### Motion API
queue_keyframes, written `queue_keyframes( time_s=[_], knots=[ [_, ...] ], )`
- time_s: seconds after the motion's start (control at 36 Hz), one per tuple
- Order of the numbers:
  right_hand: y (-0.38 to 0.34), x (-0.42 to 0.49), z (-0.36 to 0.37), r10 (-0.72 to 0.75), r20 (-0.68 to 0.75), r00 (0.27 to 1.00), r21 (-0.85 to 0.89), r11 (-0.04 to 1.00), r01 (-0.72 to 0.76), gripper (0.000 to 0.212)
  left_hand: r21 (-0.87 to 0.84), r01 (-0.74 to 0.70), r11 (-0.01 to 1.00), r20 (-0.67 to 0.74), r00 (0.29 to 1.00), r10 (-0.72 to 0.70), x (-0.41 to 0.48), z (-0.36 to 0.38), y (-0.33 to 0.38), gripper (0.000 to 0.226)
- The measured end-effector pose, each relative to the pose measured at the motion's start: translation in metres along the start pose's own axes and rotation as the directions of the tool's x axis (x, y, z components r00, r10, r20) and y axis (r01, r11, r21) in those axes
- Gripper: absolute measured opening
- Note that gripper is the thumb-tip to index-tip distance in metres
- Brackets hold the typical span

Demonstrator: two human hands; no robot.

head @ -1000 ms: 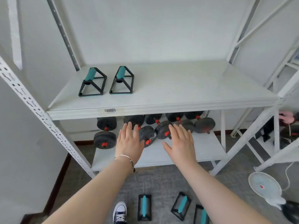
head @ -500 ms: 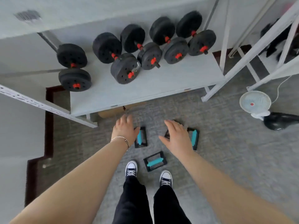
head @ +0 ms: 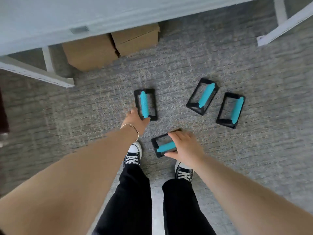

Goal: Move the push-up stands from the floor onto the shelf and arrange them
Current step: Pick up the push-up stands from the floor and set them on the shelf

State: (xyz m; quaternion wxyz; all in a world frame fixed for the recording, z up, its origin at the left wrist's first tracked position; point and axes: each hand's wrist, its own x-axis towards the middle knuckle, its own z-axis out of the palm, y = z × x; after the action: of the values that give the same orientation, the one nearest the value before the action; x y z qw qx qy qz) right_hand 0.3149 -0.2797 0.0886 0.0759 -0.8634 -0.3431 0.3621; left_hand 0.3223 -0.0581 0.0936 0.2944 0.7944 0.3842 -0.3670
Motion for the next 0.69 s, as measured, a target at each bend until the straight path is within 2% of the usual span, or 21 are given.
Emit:
queue_keyframes(
  time_s=[0.14, 0.31, 0.44, 0.58, 0.69],
  knots=[
    [0.023, 0.049, 0.075, -0.015, 0.076, 0.997, -0.013, 1.0, 0.016, 0.086, -0.031, 0.02, 0.999, 0.021, 1.0, -0.019, 0.066, 0.052, -0.023, 0.068],
    [0.048, 0.094, 0.132, -0.017, 0.16, 0.987, -0.068, 0.997, 0.028, 0.085, -0.036, 0.025, 0.999, -0.039, 0.999, -0.026, 0.126, 0.092, -0.042, 0.069],
    [0.058, 0.111, 0.157, -0.005, 0.246, 0.969, -0.147, 0.988, 0.042, 0.072, 0.021, -0.012, 1.0, -0.075, 0.997, 0.014, 0.158, 0.112, -0.051, 0.068],
    [0.066, 0.116, 0.167, -0.007, 0.325, 0.946, -0.073, 0.997, 0.032, 0.058, -0.13, -0.02, 0.991, -0.061, 0.998, 0.012, 0.17, 0.118, -0.049, 0.053],
    [0.068, 0.119, 0.167, -0.049, 0.342, 0.939, -0.089, 0.992, 0.084, 0.048, -0.192, -0.042, 0.98, -0.069, 0.997, 0.029, 0.171, 0.117, -0.053, 0.045]
  ],
)
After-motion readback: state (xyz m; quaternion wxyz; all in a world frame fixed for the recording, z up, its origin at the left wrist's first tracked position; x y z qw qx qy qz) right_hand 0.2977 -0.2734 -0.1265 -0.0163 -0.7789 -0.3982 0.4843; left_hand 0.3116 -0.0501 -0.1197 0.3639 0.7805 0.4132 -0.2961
